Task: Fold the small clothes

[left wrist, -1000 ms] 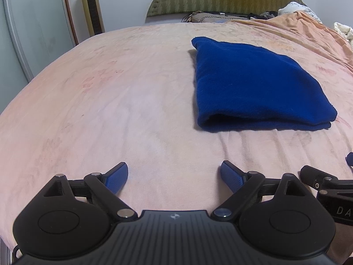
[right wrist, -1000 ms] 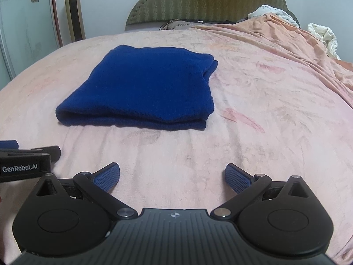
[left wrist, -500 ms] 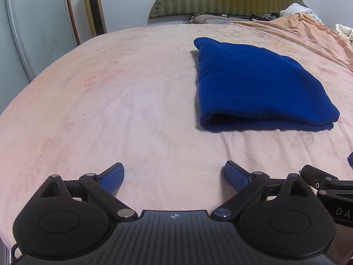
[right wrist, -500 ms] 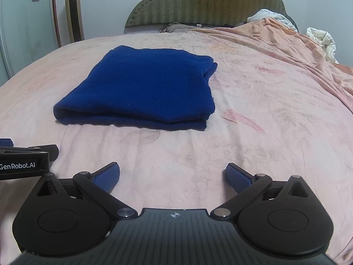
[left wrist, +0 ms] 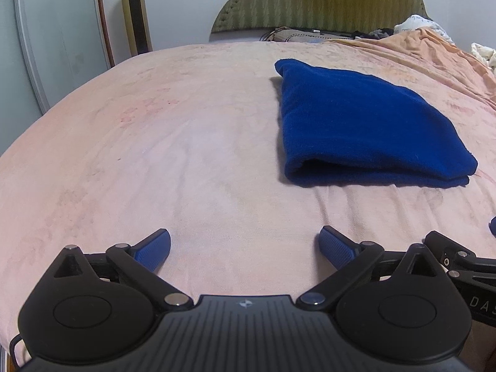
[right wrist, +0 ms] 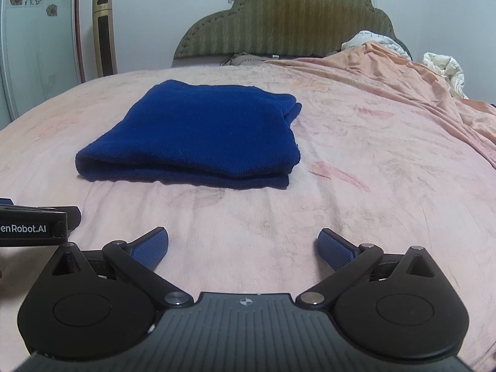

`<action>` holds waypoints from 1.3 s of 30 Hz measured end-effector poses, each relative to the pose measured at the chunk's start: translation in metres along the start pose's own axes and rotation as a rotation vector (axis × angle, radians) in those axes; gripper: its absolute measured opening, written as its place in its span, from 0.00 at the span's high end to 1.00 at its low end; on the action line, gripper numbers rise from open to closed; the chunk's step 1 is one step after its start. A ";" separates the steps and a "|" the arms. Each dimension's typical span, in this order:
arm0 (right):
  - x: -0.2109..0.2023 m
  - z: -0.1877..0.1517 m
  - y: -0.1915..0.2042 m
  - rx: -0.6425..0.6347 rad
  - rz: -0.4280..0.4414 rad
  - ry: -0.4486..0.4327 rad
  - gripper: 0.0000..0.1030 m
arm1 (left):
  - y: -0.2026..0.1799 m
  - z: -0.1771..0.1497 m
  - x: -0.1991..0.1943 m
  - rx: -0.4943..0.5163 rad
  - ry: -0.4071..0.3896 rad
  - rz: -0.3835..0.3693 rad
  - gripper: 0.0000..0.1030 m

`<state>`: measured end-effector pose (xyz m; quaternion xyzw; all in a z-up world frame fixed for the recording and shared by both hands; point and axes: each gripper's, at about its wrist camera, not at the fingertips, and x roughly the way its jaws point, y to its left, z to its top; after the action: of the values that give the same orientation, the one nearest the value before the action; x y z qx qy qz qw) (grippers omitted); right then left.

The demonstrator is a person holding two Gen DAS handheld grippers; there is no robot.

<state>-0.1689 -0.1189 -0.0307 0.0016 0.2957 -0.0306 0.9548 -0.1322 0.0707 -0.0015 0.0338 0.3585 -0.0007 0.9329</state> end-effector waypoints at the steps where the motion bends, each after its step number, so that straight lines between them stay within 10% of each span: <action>1: 0.000 0.000 0.000 0.000 0.000 -0.002 0.00 | 0.000 -0.001 0.000 0.000 -0.004 0.001 0.00; 39: 0.001 -0.002 0.001 -0.001 0.002 -0.017 0.00 | 0.003 -0.002 -0.001 -0.002 -0.010 -0.007 0.00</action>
<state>-0.1692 -0.1178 -0.0326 0.0011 0.2876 -0.0293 0.9573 -0.1338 0.0735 -0.0022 0.0315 0.3539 -0.0039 0.9347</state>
